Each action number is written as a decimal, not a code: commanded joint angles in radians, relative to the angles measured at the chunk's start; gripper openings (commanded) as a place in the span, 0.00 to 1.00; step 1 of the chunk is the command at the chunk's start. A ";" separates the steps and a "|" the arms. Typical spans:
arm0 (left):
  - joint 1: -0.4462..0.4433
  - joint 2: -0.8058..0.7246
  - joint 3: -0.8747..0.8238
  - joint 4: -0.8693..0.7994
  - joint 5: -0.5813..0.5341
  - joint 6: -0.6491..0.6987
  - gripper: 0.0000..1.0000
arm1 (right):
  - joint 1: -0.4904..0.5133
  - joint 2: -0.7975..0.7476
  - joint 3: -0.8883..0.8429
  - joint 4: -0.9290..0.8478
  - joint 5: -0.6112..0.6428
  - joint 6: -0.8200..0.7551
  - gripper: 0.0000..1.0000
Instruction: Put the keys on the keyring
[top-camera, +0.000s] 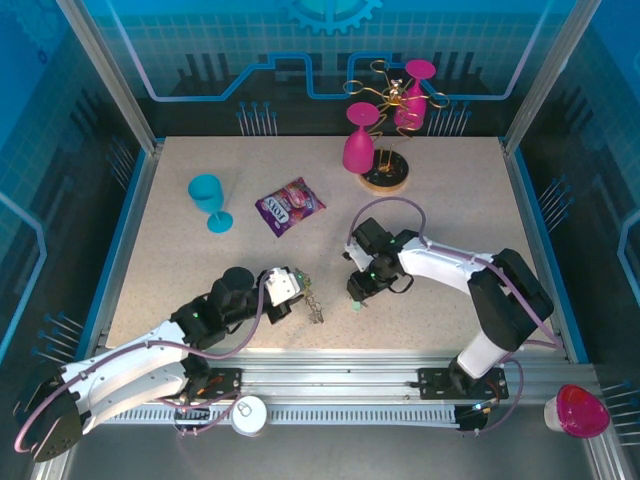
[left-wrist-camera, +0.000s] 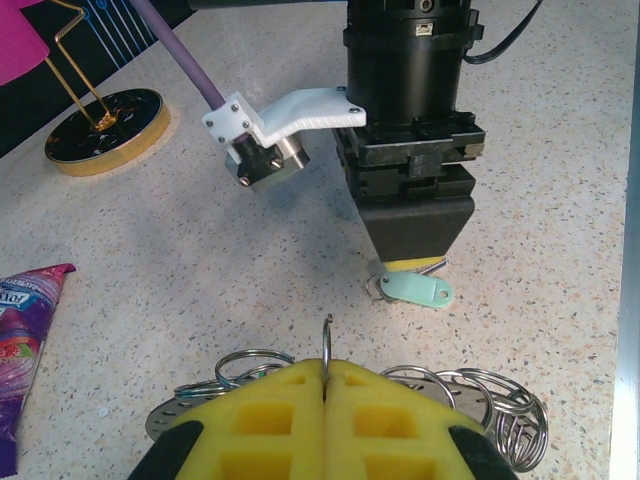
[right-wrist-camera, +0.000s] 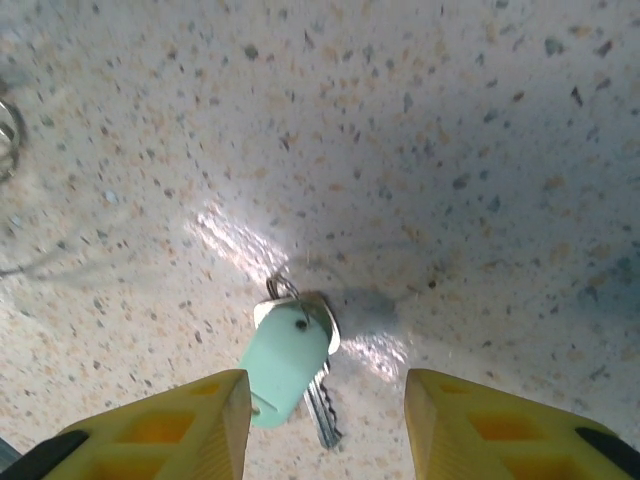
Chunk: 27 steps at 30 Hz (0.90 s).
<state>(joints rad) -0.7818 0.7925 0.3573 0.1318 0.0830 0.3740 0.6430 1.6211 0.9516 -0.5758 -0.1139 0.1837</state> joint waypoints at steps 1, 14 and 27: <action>-0.005 -0.007 0.006 0.027 0.011 0.006 0.00 | -0.023 0.004 -0.019 0.074 -0.081 0.017 0.45; -0.005 0.000 0.008 0.028 0.012 0.008 0.00 | -0.034 0.074 -0.019 0.102 -0.123 0.007 0.34; -0.005 0.005 0.013 0.023 0.011 0.011 0.00 | -0.032 0.098 -0.005 0.077 -0.152 -0.016 0.24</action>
<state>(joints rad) -0.7822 0.7967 0.3573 0.1329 0.0830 0.3740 0.6201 1.6989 0.9428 -0.4805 -0.2317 0.1802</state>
